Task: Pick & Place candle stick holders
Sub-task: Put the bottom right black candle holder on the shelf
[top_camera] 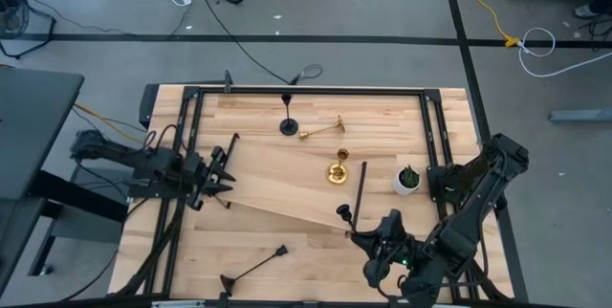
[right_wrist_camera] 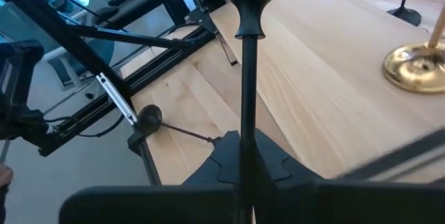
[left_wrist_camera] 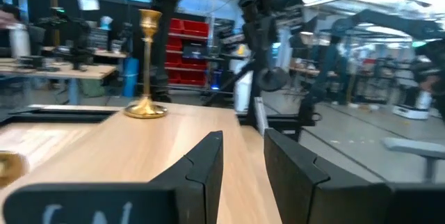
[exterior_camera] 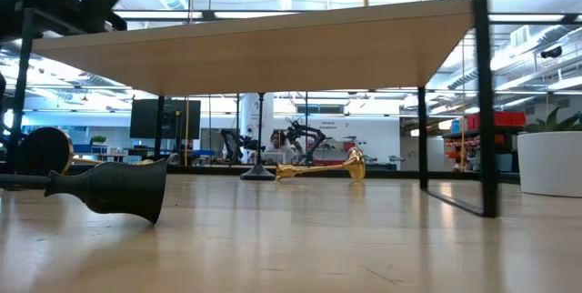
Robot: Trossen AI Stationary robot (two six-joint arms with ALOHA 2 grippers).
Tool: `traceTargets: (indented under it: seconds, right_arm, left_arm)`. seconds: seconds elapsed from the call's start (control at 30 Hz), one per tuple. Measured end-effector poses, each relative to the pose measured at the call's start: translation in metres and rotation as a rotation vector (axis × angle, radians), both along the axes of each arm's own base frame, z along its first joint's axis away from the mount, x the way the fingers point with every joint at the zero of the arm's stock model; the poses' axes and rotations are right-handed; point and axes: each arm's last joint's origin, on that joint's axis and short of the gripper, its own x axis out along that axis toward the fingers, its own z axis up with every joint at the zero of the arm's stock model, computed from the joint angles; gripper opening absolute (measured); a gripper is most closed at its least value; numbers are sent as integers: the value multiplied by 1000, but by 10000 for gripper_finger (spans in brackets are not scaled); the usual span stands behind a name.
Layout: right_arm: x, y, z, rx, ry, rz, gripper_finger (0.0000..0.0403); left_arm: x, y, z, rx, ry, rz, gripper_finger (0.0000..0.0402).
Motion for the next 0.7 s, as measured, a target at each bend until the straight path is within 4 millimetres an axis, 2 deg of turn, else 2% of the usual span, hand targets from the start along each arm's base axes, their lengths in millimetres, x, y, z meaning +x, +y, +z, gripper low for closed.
traceTargets:
  seconds: [0.43,0.7]
  right_arm:
    - [1,0,2,-14,1,20,4]
    - [7,-3,3,-34,-6,24,4]
  left_arm:
    - [23,-15,2,41,-17,8,108]
    - [58,-33,19,105,80,-20,108]
